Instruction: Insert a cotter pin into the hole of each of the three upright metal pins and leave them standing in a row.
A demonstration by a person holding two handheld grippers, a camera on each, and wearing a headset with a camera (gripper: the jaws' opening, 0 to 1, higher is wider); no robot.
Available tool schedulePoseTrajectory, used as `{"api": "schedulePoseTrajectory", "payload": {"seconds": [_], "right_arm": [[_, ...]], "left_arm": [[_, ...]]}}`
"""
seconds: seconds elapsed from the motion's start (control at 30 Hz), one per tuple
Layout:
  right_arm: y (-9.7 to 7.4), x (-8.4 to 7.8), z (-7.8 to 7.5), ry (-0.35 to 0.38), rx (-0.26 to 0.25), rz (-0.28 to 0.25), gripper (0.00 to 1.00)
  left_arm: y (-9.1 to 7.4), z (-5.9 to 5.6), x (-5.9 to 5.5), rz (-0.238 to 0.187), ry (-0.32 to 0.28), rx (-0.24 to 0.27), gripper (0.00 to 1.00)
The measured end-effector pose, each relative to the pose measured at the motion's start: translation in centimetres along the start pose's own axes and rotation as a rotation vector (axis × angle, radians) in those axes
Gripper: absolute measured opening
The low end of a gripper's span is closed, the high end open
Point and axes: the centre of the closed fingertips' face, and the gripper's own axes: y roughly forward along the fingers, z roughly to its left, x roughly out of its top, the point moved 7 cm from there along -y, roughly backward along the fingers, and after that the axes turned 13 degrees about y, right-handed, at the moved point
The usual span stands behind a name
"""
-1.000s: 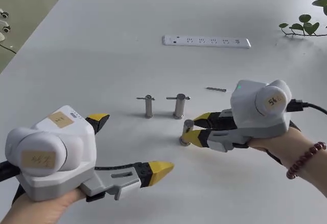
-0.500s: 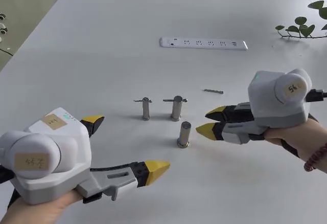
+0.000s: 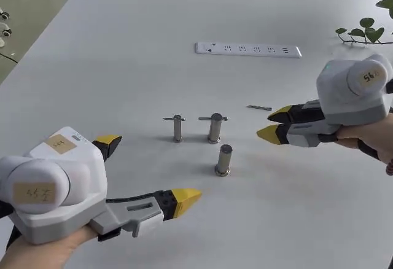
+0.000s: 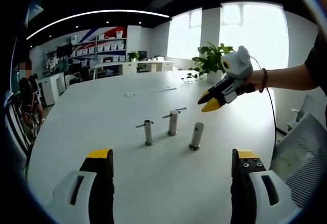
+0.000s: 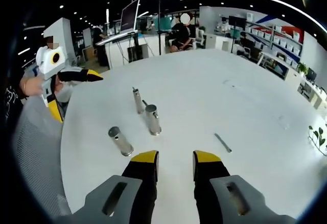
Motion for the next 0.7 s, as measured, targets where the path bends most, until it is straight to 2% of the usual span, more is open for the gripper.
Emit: {"api": "schedulePoseTrajectory", "payload": {"seconds": [0.33, 0.47, 0.57, 0.7], "right_arm": [[0.7, 1.7, -3.6, -0.039, -0.038, 0.057, 0.20], [1.3, 2.0, -4.5, -0.042, -0.041, 0.077, 0.19], [1.9, 2.1, -5.1, -0.050, -0.045, 0.097, 0.18], [2.7, 2.0, -6.0, -0.047, -0.058, 0.122, 0.18]], "left_arm": [[0.2, 0.0, 0.1, -0.007, 0.013, -0.009, 0.96], [0.3, -0.1, 0.1, -0.009, 0.016, -0.012, 0.94], [0.4, 0.1, 0.3, -0.014, 0.042, 0.004, 0.93], [0.4, 0.2, 0.2, -0.013, 0.031, 0.008, 0.92]]}}
